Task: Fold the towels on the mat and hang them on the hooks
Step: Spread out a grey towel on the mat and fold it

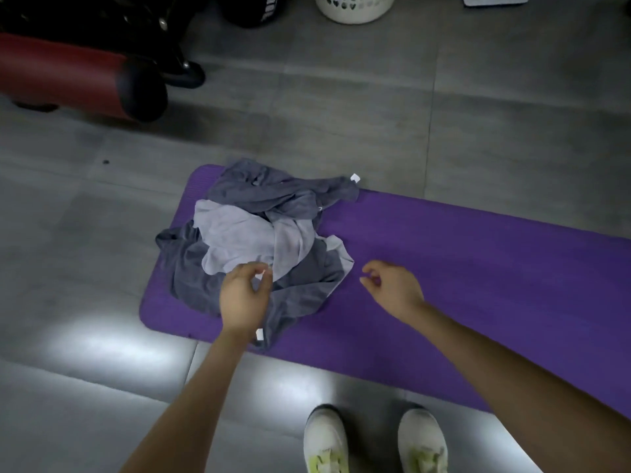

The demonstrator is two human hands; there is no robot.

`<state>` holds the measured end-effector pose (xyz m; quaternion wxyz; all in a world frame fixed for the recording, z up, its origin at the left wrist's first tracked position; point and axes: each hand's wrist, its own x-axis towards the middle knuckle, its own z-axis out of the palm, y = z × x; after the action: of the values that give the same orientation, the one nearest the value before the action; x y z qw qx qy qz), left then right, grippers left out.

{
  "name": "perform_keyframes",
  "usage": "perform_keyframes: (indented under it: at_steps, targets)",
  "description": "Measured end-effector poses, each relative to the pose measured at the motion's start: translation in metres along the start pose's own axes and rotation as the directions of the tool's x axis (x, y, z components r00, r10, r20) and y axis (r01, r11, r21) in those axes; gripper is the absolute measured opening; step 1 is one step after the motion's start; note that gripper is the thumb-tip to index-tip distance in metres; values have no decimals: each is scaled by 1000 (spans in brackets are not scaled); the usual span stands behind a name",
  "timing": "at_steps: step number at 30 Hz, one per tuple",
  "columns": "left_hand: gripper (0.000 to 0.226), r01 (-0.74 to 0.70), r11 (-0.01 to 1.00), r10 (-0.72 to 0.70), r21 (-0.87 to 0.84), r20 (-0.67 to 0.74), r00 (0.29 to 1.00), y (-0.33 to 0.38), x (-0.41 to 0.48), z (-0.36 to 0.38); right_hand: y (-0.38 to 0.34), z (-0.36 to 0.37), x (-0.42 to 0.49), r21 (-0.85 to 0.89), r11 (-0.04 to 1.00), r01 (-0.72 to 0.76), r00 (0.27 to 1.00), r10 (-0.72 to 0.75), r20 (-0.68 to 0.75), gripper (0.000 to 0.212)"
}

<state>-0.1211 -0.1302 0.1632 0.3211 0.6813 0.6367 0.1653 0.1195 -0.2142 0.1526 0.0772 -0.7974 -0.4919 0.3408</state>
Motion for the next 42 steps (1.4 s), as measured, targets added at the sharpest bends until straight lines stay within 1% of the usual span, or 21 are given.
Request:
perform_keyframes:
  at_steps: [4, 6, 8, 10, 12, 14, 16, 17, 18, 20, 21, 23, 24, 26, 29, 30, 32, 35, 38, 40, 42]
  targets:
    - [24, -173, 985, 174, 21, -70, 982, -34, 80, 78, 22, 51, 86, 117, 993, 20, 997, -12, -70, 29]
    - [28, -239, 967, 246, 86, -80, 966, -52, 120, 117, 33, 76, 128, 217, 976, 16, 995, 7, -104, 29]
    - [28, -294, 935, 311, 197, -59, 949, -70, 159, 157, 47, 101, 166, 280, 959, 37, 990, 3, -142, 29]
    - [36, -306, 906, 338, 292, -67, 939, -82, 196, 190, 63, 124, 196, 302, 951, 70, 985, -19, -171, 31]
    - [44, -301, 883, 361, 360, -112, 926, -87, 234, 210, 81, 140, 219, 291, 953, 88, 981, -33, -191, 33]
    - [47, -251, 856, 340, 452, -126, 932, -90, 269, 218, 96, 150, 238, 280, 956, 89, 979, -32, -199, 35]
    - [54, -211, 826, 280, 522, -56, 958, -96, 295, 222, 105, 157, 251, 345, 936, 71, 972, 12, -234, 34]
    - [57, -205, 826, 248, 525, -11, 969, -100, 305, 223, 108, 160, 254, 437, 898, 49, 968, 65, -243, 32]
    - [59, -204, 834, 214, 513, 40, 976, -103, 310, 223, 109, 162, 255, 551, 835, 19, 967, 125, -223, 30]
    - [60, -213, 847, 169, 487, 134, 976, -109, 314, 225, 106, 168, 248, 726, 687, -30, 970, 195, -144, 29]
    - [60, -213, 847, 146, 487, 172, 974, -111, 317, 226, 103, 170, 244, 770, 636, -42, 971, 208, -119, 31]
    - [59, -210, 842, 99, 497, 240, 966, -113, 324, 229, 94, 170, 240, 798, 602, -35, 967, 221, -124, 35]
    - [59, -205, 836, 89, 509, 242, 966, -116, 326, 231, 91, 169, 240, 800, 600, -27, 964, 228, -138, 35]
    - [55, -205, 829, 148, 520, 150, 978, -122, 326, 236, 86, 171, 239, 790, 614, -10, 962, 221, -160, 34]
    - [38, -195, 868, 269, 456, -101, 958, -120, 318, 233, 81, 175, 231, 766, 642, 1, 970, 186, -157, 30]
    - [34, -216, 880, 300, 422, -143, 943, -118, 313, 230, 81, 175, 226, 774, 634, 8, 971, 180, -157, 31]
    - [30, -310, 891, 378, 332, -162, 912, -111, 299, 220, 83, 174, 215, 778, 628, 35, 974, 151, -166, 33]
    - [28, -461, 868, 483, 185, -92, 871, -99, 274, 196, 90, 165, 200, 718, 689, 103, 969, 95, -230, 38]
    - [26, -562, 822, 560, 93, 44, 827, -78, 246, 174, 99, 145, 189, 618, 762, 193, 933, 52, -356, 50]
    - [31, -621, 784, 611, 24, 149, 777, -51, 217, 165, 101, 128, 180, 561, 782, 273, 907, -14, -421, 60]
    - [38, -687, 725, 676, -45, 237, 698, -17, 180, 163, 99, 110, 169, 520, 778, 352, 889, -103, -446, 65]
